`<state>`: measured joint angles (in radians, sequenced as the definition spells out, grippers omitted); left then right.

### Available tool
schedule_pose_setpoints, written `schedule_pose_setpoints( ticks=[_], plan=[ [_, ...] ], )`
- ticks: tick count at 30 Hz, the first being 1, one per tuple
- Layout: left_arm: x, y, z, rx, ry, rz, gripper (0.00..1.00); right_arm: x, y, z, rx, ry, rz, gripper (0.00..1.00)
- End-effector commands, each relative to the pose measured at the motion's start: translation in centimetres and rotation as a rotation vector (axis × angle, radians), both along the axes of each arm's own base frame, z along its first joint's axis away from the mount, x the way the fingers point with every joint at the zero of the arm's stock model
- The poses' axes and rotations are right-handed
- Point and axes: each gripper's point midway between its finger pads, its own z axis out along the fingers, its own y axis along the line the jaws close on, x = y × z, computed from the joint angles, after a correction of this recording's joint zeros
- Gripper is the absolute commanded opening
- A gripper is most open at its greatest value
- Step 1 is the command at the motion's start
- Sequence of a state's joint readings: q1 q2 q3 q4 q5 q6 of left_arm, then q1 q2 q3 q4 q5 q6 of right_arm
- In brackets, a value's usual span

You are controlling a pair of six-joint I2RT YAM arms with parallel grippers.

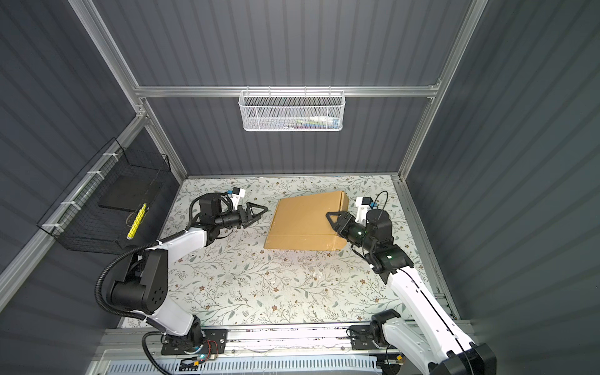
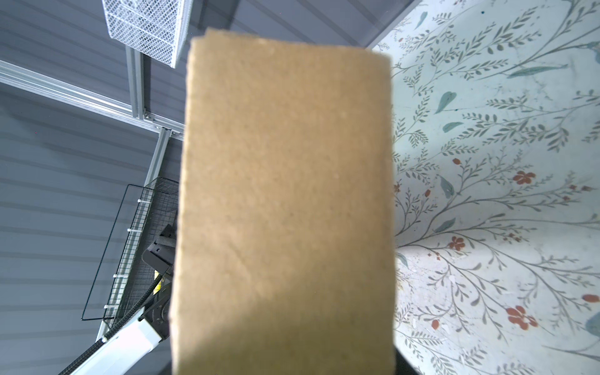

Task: Fold the paper box
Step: 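Grip the box's opposite short sides with the left and right grippers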

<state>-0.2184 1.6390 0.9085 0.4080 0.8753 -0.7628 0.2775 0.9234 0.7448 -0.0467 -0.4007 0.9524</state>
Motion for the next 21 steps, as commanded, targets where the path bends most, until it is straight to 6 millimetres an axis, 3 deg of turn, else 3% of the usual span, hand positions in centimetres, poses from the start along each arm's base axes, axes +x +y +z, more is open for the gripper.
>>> schedule_pose_setpoints(
  ticks=[1,9,21],
  plan=[
    [-0.3,-1.0,0.9,-0.063,-0.016,-0.033,1.0,-0.7,0.3,2.8,0.015,-0.069,0.047,0.49],
    [-1.3,-3.4,2.4,-0.163,-0.036,-0.094,1.0,-1.0,0.5,4.8,0.047,-0.113,0.077,0.48],
    [-2.2,-4.6,5.7,-0.333,-0.065,-0.158,1.0,-1.8,0.6,6.9,0.084,-0.168,0.1,0.47]
  ],
)
